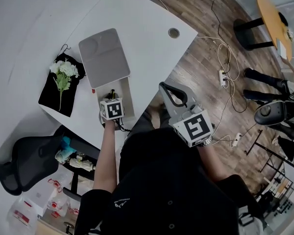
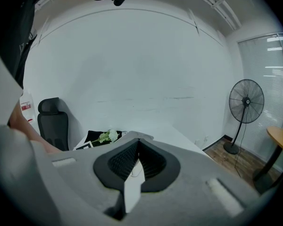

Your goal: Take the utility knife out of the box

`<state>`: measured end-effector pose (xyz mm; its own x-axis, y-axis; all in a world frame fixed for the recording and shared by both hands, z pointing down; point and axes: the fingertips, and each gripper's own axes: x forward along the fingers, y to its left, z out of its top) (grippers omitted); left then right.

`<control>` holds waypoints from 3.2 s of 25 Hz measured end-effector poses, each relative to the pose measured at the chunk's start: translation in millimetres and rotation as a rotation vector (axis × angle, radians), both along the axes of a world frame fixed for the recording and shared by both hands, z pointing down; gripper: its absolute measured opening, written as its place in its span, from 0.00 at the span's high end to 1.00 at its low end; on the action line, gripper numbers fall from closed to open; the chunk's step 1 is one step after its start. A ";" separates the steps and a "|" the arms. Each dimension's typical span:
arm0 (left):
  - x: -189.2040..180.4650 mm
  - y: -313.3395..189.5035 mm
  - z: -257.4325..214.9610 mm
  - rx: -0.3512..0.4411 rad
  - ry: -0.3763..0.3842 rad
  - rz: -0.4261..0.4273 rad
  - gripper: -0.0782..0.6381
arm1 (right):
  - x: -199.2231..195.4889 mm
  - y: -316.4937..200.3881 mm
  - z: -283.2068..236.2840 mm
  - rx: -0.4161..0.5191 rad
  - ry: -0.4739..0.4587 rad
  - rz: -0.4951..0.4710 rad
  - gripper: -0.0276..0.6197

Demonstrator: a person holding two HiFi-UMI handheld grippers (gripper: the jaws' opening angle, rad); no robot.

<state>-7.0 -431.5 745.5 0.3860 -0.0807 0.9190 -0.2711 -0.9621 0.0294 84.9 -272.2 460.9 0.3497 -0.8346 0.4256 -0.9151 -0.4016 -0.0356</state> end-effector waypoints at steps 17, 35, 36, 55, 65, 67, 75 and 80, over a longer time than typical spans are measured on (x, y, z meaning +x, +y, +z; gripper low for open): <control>11.2 6.2 -53.0 0.105 0.128 0.019 0.80 | 9.3 30.2 -5.9 0.048 -0.005 0.020 0.95; 42.7 85.2 -184.9 0.178 0.451 -0.114 0.80 | 32.9 82.5 -17.4 0.105 -0.018 -0.148 0.95; 44.1 89.5 -191.8 0.184 0.466 -0.123 0.80 | 34.5 84.0 -18.4 0.109 -0.016 -0.161 0.95; 30.3 167.8 -287.8 0.314 0.704 -0.318 0.81 | 40.6 109.9 -36.2 0.158 -0.014 -0.403 0.95; 13.1 203.3 -298.1 0.354 0.747 -0.404 0.81 | 34.3 131.4 -33.9 0.167 -0.005 -0.487 0.95; 13.9 209.8 -301.1 0.363 0.756 -0.406 0.81 | 35.1 138.5 -34.2 0.166 -0.003 -0.491 0.95; 28.6 229.0 -320.8 0.386 0.797 -0.380 0.81 | 52.5 161.8 -47.8 0.199 0.019 -0.458 0.95; 40.9 237.3 -341.2 0.412 0.834 -0.349 0.81 | 62.7 172.7 -62.0 0.216 0.057 -0.452 0.95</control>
<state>33.9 -194.2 404.3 0.7900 -0.5647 0.2387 -0.5856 -0.8103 0.0212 147.6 -99.4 399.0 -0.0495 -0.9749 0.2171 -0.9987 0.0463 -0.0196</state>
